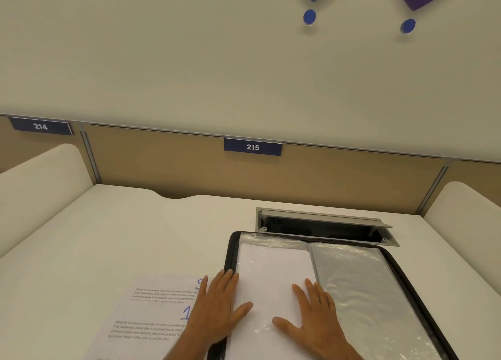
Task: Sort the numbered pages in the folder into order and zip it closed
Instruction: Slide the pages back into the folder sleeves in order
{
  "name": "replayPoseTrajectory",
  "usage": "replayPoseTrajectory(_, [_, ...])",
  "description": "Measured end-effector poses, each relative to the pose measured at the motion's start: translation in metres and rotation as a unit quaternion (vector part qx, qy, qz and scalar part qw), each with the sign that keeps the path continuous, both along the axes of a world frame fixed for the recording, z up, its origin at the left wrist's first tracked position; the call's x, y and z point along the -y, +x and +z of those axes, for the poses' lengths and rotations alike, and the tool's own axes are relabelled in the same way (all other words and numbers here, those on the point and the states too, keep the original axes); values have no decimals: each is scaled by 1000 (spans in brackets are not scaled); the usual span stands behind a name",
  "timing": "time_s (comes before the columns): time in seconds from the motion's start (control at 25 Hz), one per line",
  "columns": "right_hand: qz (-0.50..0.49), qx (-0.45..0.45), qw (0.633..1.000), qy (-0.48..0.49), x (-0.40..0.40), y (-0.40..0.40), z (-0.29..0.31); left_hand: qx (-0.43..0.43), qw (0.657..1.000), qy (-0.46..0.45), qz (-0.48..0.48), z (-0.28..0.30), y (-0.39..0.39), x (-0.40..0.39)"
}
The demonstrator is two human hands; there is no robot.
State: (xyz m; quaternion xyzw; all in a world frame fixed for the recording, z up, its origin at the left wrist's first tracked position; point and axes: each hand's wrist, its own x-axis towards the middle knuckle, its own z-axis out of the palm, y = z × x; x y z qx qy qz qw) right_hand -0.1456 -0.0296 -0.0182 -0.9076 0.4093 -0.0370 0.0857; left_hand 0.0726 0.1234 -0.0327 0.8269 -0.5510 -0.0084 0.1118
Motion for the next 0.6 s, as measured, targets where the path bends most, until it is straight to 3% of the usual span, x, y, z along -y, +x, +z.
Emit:
replayPoseTrajectory(0.12, [-30,22,999,2,-4,20,15,-17,998,44,39,-9,31,-31])
replayPoseTrajectory(0.28, [61,87,994,38,-24,73,23,0,995,53,80,-15,66,-68])
replayPoseTrajectory(0.6, [196,33,975,103,-71,177,39,35,991,14,126,-33,78,-77])
